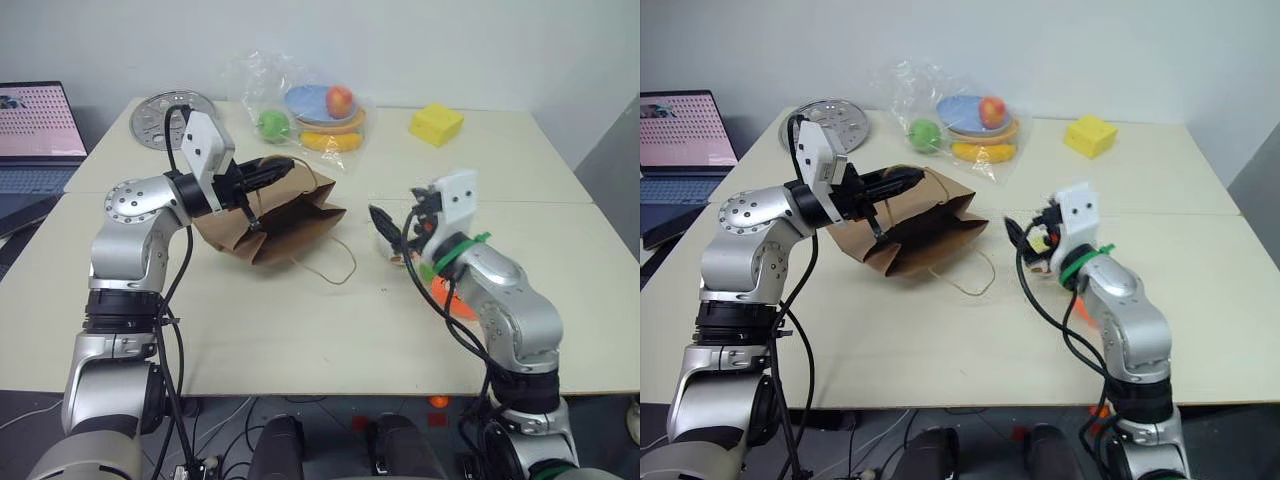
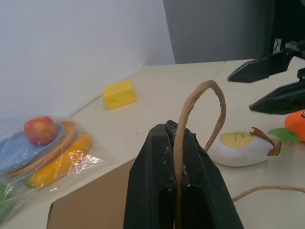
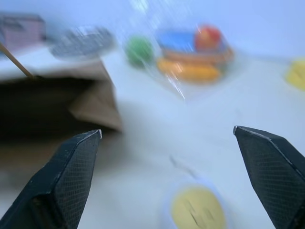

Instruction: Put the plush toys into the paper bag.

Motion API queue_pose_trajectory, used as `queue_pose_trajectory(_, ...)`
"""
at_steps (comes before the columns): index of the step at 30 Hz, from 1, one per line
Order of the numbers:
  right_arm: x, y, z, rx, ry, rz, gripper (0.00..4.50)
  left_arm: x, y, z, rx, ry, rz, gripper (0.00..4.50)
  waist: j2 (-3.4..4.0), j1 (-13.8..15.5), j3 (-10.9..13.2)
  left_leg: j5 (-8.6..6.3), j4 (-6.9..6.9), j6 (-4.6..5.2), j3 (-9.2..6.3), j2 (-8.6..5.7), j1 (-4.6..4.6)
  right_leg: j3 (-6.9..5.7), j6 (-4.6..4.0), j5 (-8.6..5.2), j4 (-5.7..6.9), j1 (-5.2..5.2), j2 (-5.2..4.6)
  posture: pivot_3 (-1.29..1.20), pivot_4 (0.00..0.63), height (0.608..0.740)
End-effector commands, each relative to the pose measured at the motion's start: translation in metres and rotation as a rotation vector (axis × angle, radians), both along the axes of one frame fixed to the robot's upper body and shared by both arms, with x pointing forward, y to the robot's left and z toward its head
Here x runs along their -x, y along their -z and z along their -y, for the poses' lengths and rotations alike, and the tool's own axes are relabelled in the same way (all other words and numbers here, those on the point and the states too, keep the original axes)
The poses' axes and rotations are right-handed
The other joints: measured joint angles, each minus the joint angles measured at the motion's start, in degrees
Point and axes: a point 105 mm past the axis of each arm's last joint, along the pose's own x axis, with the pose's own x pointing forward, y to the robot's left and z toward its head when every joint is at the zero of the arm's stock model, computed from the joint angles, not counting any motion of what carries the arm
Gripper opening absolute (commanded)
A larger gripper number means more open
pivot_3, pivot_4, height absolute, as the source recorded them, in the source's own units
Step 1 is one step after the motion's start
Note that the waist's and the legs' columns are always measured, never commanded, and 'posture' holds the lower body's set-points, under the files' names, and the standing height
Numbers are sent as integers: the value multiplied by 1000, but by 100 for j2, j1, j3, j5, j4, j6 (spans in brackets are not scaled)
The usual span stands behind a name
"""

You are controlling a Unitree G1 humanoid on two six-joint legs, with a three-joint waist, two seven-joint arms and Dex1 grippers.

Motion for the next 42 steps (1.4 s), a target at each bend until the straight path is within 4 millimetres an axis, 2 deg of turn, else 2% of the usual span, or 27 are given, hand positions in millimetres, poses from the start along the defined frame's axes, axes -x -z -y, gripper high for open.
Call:
queue_pose_trajectory(1,-1,10,1,52,13,-25,4465,4,-14,8,-16,28,54,0,1,-7,1,0,0,0,1,0,0,2,0,0,1,-1,0,0,150,740)
queue_pose_trajectory(2,-1,15,-1,36,10,-44,4465,4,-14,8,-14,26,54,0,1,-22,1,0,0,0,2,0,0,3,0,0,1,-2,1,0,150,740)
queue_pose_trajectory(4,-2,39,6,43,61,-107,4465,4,-14,8,-15,28,53,0,0,-32,0,0,0,1,3,2,0,5,0,0,1,-3,4,0,150,740)
queue_pose_trajectory(6,-3,49,9,52,85,-125,4465,5,-15,8,-17,28,53,0,0,-20,0,0,-2,1,-2,2,0,2,1,-1,1,-3,5,0,150,740)
queue_pose_trajectory(10,-3,46,2,9,69,-111,4465,7,-16,6,-19,24,52,0,0,-15,0,0,-3,0,-1,2,-1,2,2,-1,-1,-3,5,0,150,740)
queue_pose_trajectory(12,-4,45,-1,-1,55,-107,4117,7,-16,6,-21,22,52,0,0,-16,0,0,-2,0,-1,1,-1,3,2,-1,0,-2,4,0,150,740)
queue_pose_trajectory(14,-4,46,-2,6,45,-101,3585,8,-18,6,-21,19,55,0,0,-16,0,0,-1,0,-1,1,-1,3,2,-1,-1,-2,4,0,150,740)
queue_pose_trajectory(21,-7,36,-3,-15,24,-55,949,8,-18,5,-20,13,57,0,0,-15,0,0,-1,1,-1,1,-1,2,2,-1,-1,-2,4,0,150,740)
queue_pose_trajectory(24,-6,26,-6,-12,-24,-21,14,7,-19,5,-20,14,57,0,0,-15,0,0,-1,0,-1,1,-1,2,2,-1,-1,-2,4,0,150,740)
queue_pose_trajectory(29,-1,-9,-10,-15,-134,71,14,7,-18,6,-25,17,55,0,0,-13,1,0,-1,0,-1,1,-1,3,2,-1,0,-2,4,0,150,740)
queue_pose_trajectory(33,24,-32,-27,21,-388,50,14,5,-17,7,-28,24,53,0,0,-7,1,0,-1,0,-1,1,-1,2,2,-1,-1,-2,4,0,150,740)
queue_pose_trajectory(37,35,-37,-43,13,-486,11,14,4,-19,9,-29,29,59,0,0,-4,0,-1,-4,1,-8,6,-1,-5,2,-1,-1,-1,8,0,150,740)
queue_pose_trajectory(40,30,-37,-63,-23,-497,-8,14,4,-20,12,-27,39,64,0,0,-25,1,0,-4,1,-6,5,0,-3,1,-1,0,-3,8,0,150,740)
queue_pose_trajectory(42,23,-31,-79,-6,-495,-10,14,5,-20,15,-23,48,65,0,0,-24,1,0,-3,1,-3,5,0,0,1,-1,1,-3,8,0,150,740)
